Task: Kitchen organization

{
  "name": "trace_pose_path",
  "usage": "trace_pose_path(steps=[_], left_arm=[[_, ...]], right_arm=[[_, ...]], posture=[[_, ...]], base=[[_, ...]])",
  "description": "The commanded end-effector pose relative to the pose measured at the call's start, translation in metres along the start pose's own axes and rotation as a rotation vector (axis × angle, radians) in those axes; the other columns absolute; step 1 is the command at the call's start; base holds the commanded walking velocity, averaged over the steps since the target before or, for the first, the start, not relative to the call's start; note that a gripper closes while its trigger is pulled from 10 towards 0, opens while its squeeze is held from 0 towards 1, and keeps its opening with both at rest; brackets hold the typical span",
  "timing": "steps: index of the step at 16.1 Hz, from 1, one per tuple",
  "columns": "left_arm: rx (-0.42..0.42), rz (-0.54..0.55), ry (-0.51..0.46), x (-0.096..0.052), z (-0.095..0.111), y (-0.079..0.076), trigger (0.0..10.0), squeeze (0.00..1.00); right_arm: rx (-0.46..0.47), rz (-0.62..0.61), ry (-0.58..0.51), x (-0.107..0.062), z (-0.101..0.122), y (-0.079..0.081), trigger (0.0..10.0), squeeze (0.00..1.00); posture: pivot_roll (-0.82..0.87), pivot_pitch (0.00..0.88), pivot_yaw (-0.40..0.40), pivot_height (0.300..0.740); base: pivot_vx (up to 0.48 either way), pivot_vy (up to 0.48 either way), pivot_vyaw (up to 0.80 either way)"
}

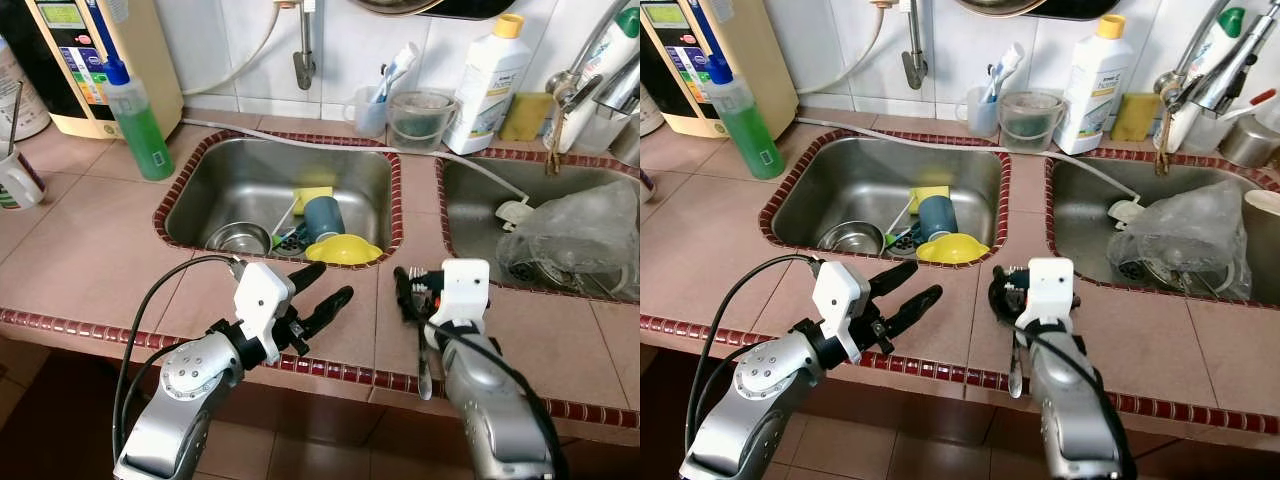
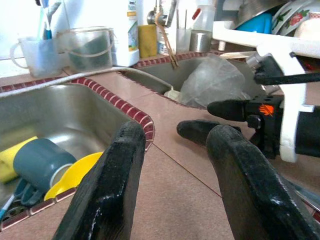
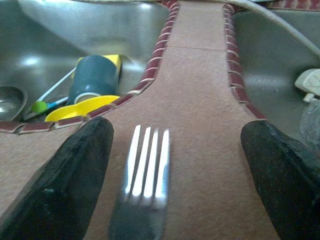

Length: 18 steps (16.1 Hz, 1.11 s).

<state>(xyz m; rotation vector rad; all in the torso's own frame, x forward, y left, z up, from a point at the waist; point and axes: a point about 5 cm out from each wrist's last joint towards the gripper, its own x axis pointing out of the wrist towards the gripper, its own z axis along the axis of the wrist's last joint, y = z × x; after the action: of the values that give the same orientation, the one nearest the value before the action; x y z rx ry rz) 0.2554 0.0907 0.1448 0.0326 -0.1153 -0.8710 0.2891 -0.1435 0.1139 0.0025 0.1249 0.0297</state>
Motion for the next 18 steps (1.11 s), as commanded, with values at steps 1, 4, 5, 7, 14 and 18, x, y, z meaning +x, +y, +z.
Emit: trace_pose_path(steps=[1,4,5,7,14,18], left_arm=[[0.005,-0.005,0.009,-0.001,0.0,-0.002,10.0,0.0],[0.004,-0.009,0.01,-0.001,0.0,-0.003,10.0,0.0],[0.004,-0.007,0.009,-0.001,0.001,-0.002,10.0,0.0],[0.005,-0.006,0.009,-0.001,0.001,-0.002,10.0,0.0],[0.0,0.004,0.011,0.0,0.002,0.0,10.0,0.0],[-0.001,0.011,0.01,0.0,0.003,0.0,10.0,0.0]], right_arm=[[0.005,-0.008,0.004,0.001,-0.002,-0.003,10.0,0.0],[0.012,0.001,0.009,0.005,-0.003,-0.006,10.0,0.0],[0.013,0.001,0.015,0.005,-0.004,-0.007,10.0,0.0],[0.024,0.001,0.024,0.006,-0.005,-0.009,10.0,0.0],[0.012,0.025,0.021,0.019,-0.002,-0.017,10.0,0.0],[0.036,0.06,0.029,0.024,-0.001,-0.014,8.9,0.0]], posture=[[-0.02,0.109,0.016,0.74],[-0.02,0.108,0.017,0.74],[-0.02,0.109,0.018,0.74],[-0.02,0.111,0.019,0.74],[-0.02,0.124,0.021,0.74],[-0.01,0.125,0.017,0.74]], base=[[0.0,0.0,0.0],[0.0,0.0,0.0],[0.0,0.0,0.0],[0.0,0.0,0.0],[0.0,0.0,0.0],[0.0,0.0,0.0]])
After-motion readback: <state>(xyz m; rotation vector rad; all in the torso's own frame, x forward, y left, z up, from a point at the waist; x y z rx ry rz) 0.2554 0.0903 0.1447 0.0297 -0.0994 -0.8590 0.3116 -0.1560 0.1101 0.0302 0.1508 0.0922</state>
